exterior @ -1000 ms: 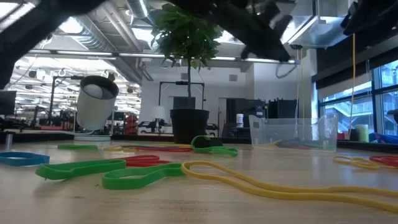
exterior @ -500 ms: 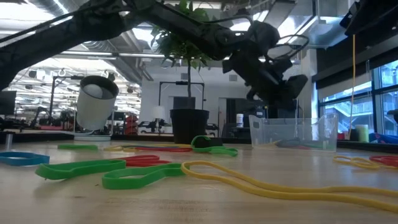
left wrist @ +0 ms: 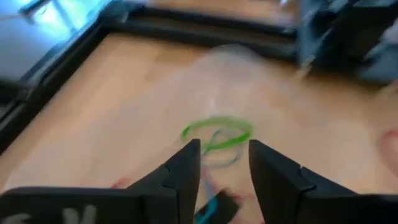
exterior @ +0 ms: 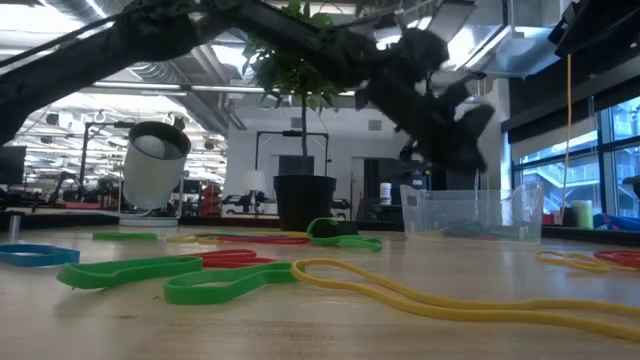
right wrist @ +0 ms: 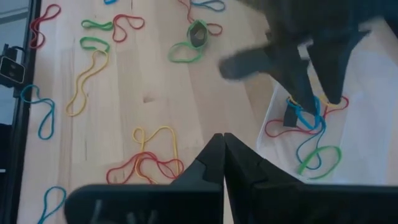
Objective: Pick and place rubber bands into bin
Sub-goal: Put the red rubber band into the bin
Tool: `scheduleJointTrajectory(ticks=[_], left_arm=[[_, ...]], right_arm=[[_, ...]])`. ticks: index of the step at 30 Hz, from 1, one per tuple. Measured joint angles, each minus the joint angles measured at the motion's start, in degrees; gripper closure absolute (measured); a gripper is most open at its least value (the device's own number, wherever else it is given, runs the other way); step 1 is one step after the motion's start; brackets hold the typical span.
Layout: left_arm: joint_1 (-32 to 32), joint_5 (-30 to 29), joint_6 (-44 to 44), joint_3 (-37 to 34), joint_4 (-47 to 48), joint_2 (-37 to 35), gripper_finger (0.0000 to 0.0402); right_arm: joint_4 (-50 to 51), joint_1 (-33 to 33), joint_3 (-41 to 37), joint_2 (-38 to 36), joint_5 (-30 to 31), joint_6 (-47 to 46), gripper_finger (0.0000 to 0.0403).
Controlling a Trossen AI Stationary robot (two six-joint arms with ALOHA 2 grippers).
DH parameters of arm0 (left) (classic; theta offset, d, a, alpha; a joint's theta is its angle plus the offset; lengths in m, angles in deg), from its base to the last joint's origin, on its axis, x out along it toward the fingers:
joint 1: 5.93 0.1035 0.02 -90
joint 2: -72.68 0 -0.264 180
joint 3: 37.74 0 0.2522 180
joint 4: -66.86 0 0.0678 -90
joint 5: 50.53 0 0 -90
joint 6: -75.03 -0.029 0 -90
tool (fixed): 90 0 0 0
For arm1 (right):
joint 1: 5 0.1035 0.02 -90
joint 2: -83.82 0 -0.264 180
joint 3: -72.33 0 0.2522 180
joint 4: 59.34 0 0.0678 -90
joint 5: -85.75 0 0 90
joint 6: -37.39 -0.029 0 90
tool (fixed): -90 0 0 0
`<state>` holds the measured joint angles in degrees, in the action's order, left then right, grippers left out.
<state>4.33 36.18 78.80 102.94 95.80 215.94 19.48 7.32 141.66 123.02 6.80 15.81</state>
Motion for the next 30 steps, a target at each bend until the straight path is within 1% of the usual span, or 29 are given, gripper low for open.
scheduleJointTrajectory(ticks=[3,5,8,12,13,15,18,23,26,29,30], left_arm=[[-1.21,1.40,0.00,0.04,0.01,-2.39,0.0272],[-2.42,0.85,-0.51,0.04,1.06,-3.91,0.0283],[-4.74,-3.44,-2.45,0.02,3.67,-6.66,0.0314],[-8.48,-10.07,-5.42,0.07,9.11,-10.08,0.0380],[-9.32,-11.78,-6.22,0.11,10.62,-10.63,0.0390],[-10.46,-13.45,-6.72,0.04,15.34,-11.49,0.0397],[-10.44,-12.55,-4.60,0.02,20.84,-12.59,0.0400],[-10.37,-8.95,-3.54,0.00,25.01,-12.54,0.0400],[-11.06,-8.73,-3.77,-0.50,26.39,-12.63,0.0400],[-11.56,-8.66,-3.39,-6.22,25.08,-14.80,0.0400],[-11.65,-8.59,-3.11,-9.10,22.76,-16.20,0.0400]], right_arm=[[0.00,-0.01,0.00,0.00,0.00,-0.70,0.0397],[0.00,0.00,0.00,0.00,0.00,-1.02,0.0397],[0.00,0.00,0.00,0.02,0.64,-2.50,0.0397],[0.00,-0.02,0.00,0.02,1.96,-5.11,0.0397],[-0.04,-0.01,0.00,0.02,2.02,-5.38,0.0397],[-0.10,0.00,0.00,0.02,2.03,-6.55,0.0397],[-0.81,-0.02,0.00,0.05,2.11,-8.54,0.0397],[-0.88,-0.01,0.00,1.16,2.90,-12.78,0.0400],[-0.49,0.00,0.00,3.33,2.99,-15.55,0.0401],[0.43,0.00,0.00,6.57,2.99,-18.76,0.0401],[0.62,0.00,0.00,7.75,2.97,-19.92,0.0401]])
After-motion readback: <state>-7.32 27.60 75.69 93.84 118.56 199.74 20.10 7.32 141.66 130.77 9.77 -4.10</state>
